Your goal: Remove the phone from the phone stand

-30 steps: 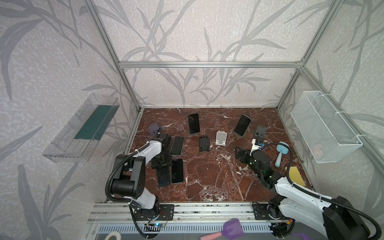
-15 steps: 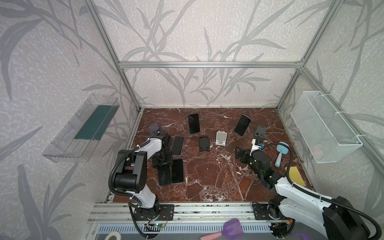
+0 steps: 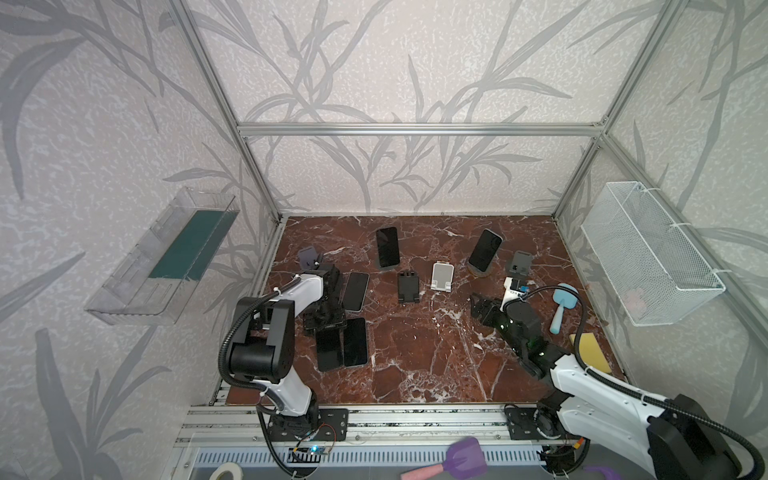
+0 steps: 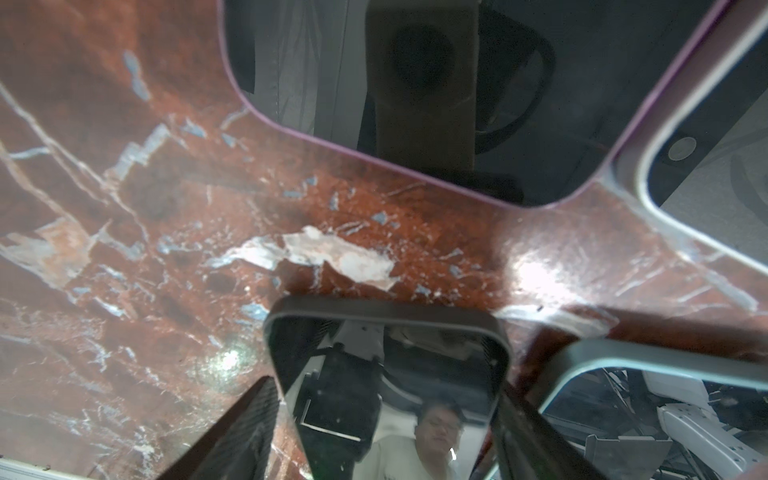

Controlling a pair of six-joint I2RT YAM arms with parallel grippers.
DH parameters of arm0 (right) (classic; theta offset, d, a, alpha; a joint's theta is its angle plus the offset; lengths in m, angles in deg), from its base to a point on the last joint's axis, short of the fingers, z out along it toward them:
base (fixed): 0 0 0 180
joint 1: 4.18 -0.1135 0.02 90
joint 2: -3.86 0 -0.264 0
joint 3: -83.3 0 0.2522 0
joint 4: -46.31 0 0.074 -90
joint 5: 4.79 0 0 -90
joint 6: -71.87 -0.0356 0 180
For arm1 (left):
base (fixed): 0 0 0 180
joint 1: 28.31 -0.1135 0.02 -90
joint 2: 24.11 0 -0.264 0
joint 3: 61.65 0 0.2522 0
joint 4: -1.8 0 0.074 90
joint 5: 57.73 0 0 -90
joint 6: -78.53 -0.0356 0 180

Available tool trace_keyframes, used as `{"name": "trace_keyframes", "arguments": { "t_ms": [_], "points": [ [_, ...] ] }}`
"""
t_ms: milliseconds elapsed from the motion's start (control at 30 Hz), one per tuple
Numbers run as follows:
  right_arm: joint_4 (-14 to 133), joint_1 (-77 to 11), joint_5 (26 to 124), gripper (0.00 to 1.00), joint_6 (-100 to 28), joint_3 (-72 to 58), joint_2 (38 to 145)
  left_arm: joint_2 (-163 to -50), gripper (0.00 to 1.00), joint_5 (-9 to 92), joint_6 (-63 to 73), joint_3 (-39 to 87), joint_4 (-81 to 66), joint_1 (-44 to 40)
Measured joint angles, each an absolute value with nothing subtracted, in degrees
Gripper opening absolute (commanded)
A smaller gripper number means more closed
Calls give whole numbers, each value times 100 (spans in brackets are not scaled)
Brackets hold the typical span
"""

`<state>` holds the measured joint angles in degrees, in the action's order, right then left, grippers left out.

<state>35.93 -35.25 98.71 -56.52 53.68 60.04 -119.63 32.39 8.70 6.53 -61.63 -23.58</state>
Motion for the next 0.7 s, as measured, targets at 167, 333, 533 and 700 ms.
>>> {"name": "trace_keyframes", "arguments": {
  "t_ms": [167,333,533,700],
  "points": [
    [3593,-3525,9871,91,-5652,5368,6004,-11963,79,3237,872,661,-6167,-2356],
    [3593,-3525,9869,91,-5645,5368,6006,-11823,80,3215,920,666,-6115,-2356],
    [3593,-3525,9838,93,-5507,5364,6111,-10315,91,3344,970,1046,-6034,-2356],
    [4067,-3584,9764,98,-5147,4916,6568,-9174,92,3707,1169,1800,-5396,-2260]
  ]
}}
